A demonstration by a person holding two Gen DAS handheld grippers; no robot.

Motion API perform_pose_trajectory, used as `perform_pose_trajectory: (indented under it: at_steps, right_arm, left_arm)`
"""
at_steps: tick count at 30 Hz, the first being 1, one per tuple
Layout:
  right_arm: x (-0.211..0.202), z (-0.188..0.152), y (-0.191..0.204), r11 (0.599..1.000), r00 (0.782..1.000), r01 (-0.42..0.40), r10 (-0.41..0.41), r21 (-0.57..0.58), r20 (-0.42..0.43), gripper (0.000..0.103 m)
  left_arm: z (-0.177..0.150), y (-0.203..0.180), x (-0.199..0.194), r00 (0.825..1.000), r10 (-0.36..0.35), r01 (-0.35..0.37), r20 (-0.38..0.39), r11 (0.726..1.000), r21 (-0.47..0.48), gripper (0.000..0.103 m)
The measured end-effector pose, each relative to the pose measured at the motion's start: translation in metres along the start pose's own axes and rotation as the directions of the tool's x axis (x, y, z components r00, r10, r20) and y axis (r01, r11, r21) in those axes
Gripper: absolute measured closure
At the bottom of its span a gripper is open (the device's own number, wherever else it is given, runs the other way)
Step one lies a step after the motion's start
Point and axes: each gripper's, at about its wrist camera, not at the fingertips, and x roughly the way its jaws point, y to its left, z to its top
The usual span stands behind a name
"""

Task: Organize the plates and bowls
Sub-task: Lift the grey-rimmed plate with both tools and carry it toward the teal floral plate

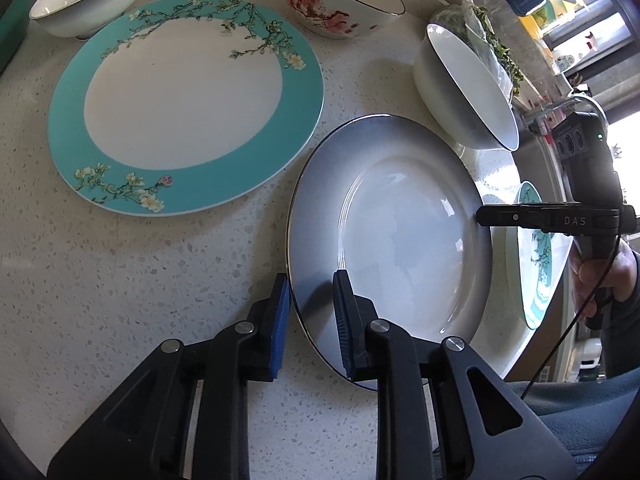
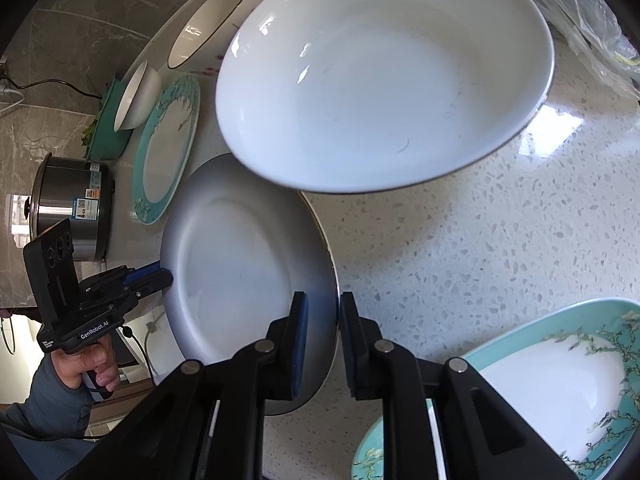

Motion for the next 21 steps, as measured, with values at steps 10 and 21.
perform_pose_trajectory:
  at_steps: [10, 21]
  right_arm:
    - [-0.011, -0.005, 0.001, 1.000, 1.000, -0.008, 0.008, 0.003, 0.017, 0.085]
    - [-0.023, -0.007, 0.000, 0.999, 0.999, -0.020, 0.019, 0.034, 0.030, 0.084]
  left_arm:
    - [0.000, -0.007, -0.008, 1.000, 0.009, -0.009, 0.005, 1.000, 0.007, 0.086]
    - [0.000, -0.008, -0.022, 1.000, -0.014, 0.014, -0.021, 1.000, -0.019, 0.087]
